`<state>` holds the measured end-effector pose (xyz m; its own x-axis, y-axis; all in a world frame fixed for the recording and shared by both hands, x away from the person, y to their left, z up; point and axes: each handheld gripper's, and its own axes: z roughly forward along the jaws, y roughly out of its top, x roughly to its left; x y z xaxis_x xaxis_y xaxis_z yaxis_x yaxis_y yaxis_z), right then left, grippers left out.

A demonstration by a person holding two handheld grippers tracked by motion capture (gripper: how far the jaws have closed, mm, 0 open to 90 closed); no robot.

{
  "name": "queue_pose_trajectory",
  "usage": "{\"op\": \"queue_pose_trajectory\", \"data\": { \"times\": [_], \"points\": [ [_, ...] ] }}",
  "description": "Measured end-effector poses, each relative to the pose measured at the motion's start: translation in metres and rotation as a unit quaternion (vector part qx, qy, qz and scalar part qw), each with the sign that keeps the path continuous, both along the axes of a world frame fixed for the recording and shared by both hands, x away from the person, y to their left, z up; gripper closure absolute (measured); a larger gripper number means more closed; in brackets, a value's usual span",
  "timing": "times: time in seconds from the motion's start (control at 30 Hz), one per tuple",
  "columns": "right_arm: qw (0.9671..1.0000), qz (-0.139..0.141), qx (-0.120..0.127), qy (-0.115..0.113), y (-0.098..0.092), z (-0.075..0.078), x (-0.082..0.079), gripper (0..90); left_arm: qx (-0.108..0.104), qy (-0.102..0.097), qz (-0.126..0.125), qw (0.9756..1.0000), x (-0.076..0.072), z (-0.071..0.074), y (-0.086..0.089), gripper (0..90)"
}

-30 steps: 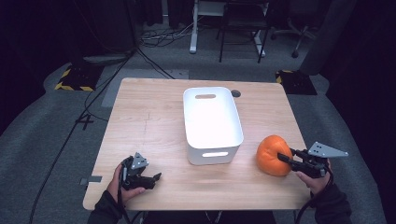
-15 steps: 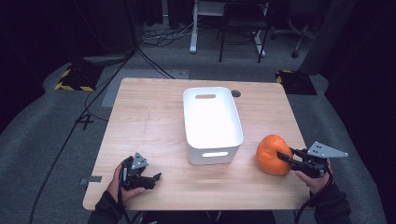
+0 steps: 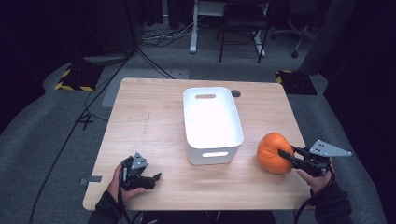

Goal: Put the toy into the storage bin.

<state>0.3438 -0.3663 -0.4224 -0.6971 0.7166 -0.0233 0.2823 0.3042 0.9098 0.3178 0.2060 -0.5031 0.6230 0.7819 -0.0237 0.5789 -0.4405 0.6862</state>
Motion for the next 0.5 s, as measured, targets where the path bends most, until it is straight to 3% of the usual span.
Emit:
{"op": "queue_pose_trajectory", "data": {
  "times": [0.5],
  "points": [
    [0.9997, -0.007, -0.002, -0.025, 0.001, 0.033, 0.007, 65.7, 0.001, -0.001, 0.0, 1.0, 0.0, 0.0, 0.0, 16.5]
  ]
}}
